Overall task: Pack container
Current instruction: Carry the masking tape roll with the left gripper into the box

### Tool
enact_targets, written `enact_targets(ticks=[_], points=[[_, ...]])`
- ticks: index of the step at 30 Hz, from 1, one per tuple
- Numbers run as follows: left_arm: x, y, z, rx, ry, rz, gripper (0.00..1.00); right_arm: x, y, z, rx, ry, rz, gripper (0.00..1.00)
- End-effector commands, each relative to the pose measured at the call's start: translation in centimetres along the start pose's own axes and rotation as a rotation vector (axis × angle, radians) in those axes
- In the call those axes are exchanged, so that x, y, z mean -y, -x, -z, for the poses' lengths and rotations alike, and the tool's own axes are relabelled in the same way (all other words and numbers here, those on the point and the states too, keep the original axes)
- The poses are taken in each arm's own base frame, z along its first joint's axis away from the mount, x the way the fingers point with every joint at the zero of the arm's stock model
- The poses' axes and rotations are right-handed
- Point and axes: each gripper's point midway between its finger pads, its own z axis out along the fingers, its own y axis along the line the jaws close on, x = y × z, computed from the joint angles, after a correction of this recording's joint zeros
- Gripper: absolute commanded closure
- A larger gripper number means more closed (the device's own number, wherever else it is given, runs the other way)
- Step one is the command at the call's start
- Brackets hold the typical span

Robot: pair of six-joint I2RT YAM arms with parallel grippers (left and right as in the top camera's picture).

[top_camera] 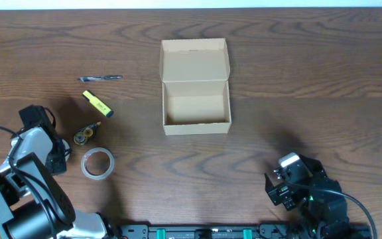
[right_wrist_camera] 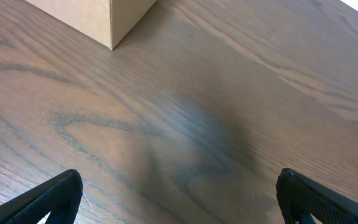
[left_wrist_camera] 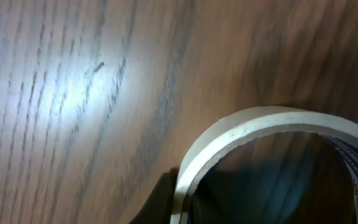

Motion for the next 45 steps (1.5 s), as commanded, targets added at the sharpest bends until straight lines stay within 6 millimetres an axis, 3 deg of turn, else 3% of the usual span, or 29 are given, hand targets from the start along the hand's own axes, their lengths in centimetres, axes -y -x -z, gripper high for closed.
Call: enact_targets(ticks=[1, 9, 14, 16, 18, 21, 24, 27, 30, 35, 39, 45], points=[[0.7, 0.2, 1.9, -0.014, -0.080, -0.052, 0.94, 0.3, -0.1, 0.0, 0.000, -0.014, -0.008, 0.01], [5.8, 1.1, 11.9, 0.052, -0.429, -0.199, 0.94, 0.3, -0.1, 0.0, 0.000, -0.014, -0.008, 0.01], [10.6, -2.0, 20.4, 0.088, -0.604, -0.435, 0.94, 0.3, 0.0, 0.0, 0.000, -0.014, -0.008, 0.01], [12.8, -4.7, 23.9, 0.092, -0.680, -0.550, 0.94, 0.3, 0.0, 0.0, 0.000, -0.014, -0.008, 0.01], [15.3, -9.0, 27.7, 0.093, -0.770, -0.695, 0.94, 0.3, 0.0, 0.0, 0.000, -0.014, -0.008, 0.01], [16.9, -14.0, 30.4, 0.081, -0.839, -0.835, 0.94, 0.3, -0.1, 0.0, 0.000, -0.014, -0.008, 0.01], [17.6, -20.7, 32.3, 0.030, -0.899, -1.006, 0.94, 0.3, -0.1, 0.0, 0.000, -0.014, -0.008, 0.01], [16.5, -26.4, 32.3, -0.074, -0.919, -1.137, 0.95, 0.3, -0.1, 0.0, 0.000, -0.014, -0.008, 0.01], [14.1, -29.9, 31.4, -0.166, -0.884, -1.236, 0.94, 0.3, 0.0, 0.0, 0.000, -0.014, -0.008, 0.01], [11.0, -33.5, 29.9, -0.212, -0.813, -1.348, 0.94, 0.3, -0.1, 0.0, 0.000, -0.014, -0.008, 0.01], [8.4, -35.9, 27.3, -0.253, -0.724, -1.357, 0.94, 0.3, -0.1, 0.0, 0.000, -0.014, -0.008, 0.01], [6.0, -36.1, 23.5, -0.282, -0.600, -1.325, 0.94, 0.3, 0.0, 0.0, 0.000, -0.014, -0.008, 0.01]])
